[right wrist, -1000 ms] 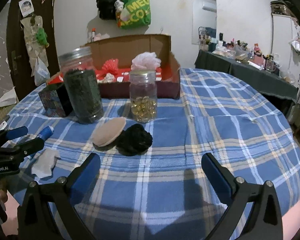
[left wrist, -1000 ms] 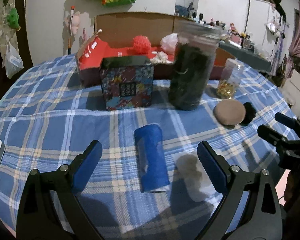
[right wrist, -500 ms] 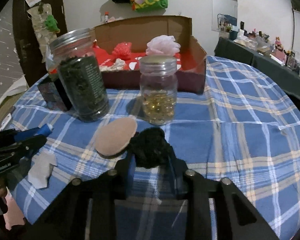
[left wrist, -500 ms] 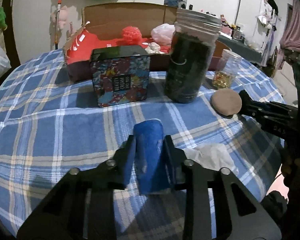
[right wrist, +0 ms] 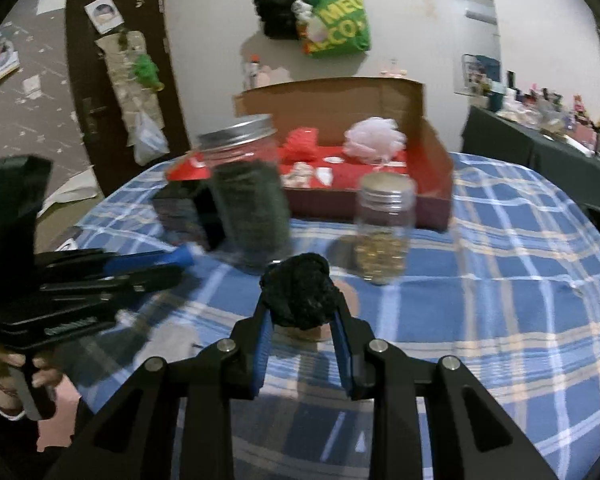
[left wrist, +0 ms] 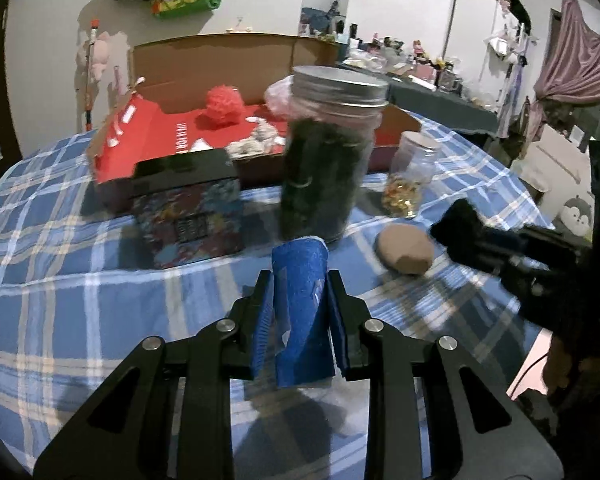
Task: Organize soft objects
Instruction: 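Grasp the blue roll with the left tool while the right tool grasps the black fluffy ball, then carry the blue roll with the left tool while the right tool carries the black ball into the box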
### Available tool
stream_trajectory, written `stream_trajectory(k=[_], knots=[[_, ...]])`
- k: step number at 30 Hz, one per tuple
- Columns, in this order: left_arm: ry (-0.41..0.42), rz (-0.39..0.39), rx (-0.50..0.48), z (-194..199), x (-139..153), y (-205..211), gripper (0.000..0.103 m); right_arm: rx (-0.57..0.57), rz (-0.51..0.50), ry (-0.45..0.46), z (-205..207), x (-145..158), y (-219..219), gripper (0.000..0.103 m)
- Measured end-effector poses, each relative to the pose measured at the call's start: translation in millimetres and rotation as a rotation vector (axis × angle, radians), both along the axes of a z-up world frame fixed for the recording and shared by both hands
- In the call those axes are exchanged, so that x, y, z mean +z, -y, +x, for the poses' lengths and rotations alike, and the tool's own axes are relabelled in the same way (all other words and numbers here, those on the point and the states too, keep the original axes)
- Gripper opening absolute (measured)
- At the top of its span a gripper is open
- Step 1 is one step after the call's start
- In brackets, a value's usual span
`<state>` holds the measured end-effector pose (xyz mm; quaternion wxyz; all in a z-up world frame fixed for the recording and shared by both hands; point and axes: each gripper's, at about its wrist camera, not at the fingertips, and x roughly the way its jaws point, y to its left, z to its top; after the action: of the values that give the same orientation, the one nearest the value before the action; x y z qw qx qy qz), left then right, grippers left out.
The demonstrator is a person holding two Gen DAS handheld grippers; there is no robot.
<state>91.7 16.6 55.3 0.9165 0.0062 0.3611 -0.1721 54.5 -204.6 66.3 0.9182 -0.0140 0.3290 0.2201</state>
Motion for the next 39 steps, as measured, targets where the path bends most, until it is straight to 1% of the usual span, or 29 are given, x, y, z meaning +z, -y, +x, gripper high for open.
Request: stream_trajectory(k=[5, 16, 24, 31, 39], knots=[[0.002, -0.017, -0.031, 2, 2, 10, 0.024, 0.033, -0.010, -0.005, 0, -3, -15, 0.030], [-0.006, -0.040, -0.056, 4, 2, 15, 0.025, 0.040, -0.005, -0.014, 1, -5, -17, 0.030], [-0.008, -0.039, -0.068, 2, 2, 21, 0.024, 0.037, -0.010, -0.017, 2, -8, -19, 0.030], [-0.015, -0.040, -0.041, 1, 1, 7, 0.025, -0.011, -0.018, -0.030, 5, -12, 1, 0.030], [-0.019, -0.042, 0.043, 2, 2, -29, 0.024, -0.082, -0.019, -0.045, 10, -15, 28, 0.030]])
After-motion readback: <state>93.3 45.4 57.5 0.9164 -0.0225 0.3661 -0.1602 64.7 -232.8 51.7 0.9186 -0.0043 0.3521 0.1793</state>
